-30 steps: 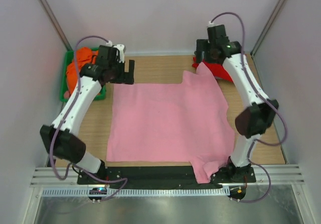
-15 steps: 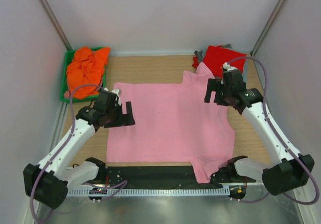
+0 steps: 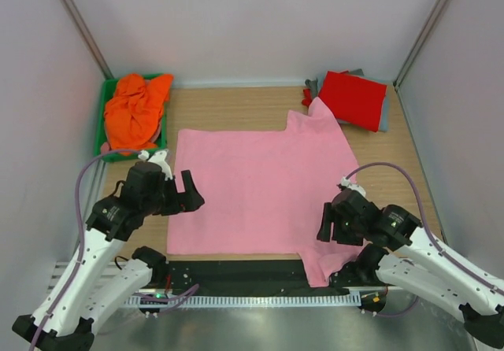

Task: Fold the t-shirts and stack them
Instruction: Fold the tshirt

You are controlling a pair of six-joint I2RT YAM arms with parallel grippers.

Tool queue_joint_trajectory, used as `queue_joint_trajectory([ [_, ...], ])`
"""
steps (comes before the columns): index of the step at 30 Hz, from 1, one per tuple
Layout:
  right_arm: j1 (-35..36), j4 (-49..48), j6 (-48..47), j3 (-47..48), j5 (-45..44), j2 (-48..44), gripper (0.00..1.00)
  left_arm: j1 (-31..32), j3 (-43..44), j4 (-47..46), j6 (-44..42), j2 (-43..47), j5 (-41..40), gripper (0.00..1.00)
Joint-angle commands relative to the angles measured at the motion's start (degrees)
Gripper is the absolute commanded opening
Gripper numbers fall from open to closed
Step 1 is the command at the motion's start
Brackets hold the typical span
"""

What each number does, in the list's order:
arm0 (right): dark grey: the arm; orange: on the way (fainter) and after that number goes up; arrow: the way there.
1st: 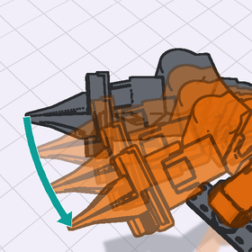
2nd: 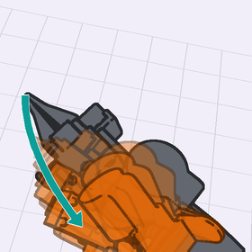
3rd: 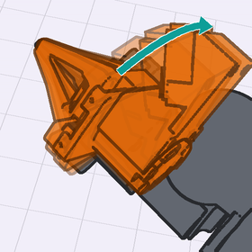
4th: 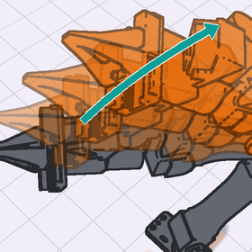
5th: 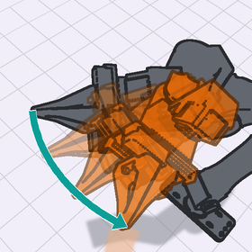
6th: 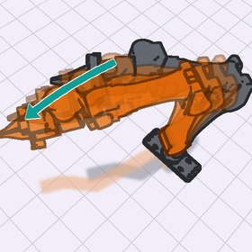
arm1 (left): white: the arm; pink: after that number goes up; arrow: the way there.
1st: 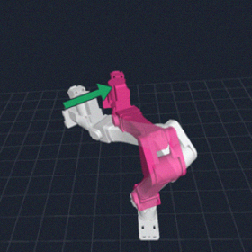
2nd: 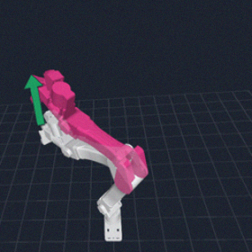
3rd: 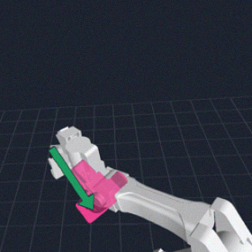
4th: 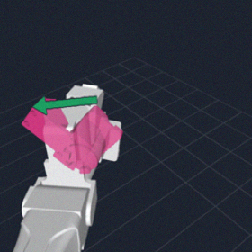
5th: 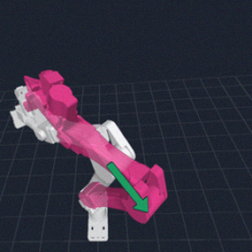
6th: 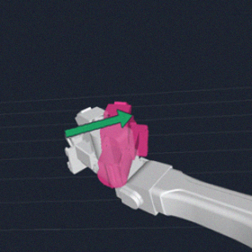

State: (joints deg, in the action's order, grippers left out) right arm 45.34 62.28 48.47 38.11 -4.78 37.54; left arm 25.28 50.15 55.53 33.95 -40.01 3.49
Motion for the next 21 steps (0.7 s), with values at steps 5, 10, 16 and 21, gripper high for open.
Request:
queue_joint_trajectory([
  [5, 3.5, 7.8, 0.9, 4.1, 2.2, 6.2, 0.62, 0.2, 1.0, 0.3, 0.1, 0.5, -0.5, 0.95],
  [10, 7.1, 6.8, -2.1, 5.4, 2.6, 14.1, 0.66, 0.2, 0.8, -0.1, 0.1, 0.5, -0.6, 0.95],
  [16, 10.1, 5.7, -5.5, 8.6, 3.5, 22.2, 0.71, 0.2, -0.1, -1.9, 0.3, -0.8, -0.1, 0.95],
  [21, 15.1, 5.7, -6.8, 10.7, 6.2, 26.8, 0.73, 0.2, -0.2, -2.0, 0.4, -0.8, -0.2, 0.94],
])
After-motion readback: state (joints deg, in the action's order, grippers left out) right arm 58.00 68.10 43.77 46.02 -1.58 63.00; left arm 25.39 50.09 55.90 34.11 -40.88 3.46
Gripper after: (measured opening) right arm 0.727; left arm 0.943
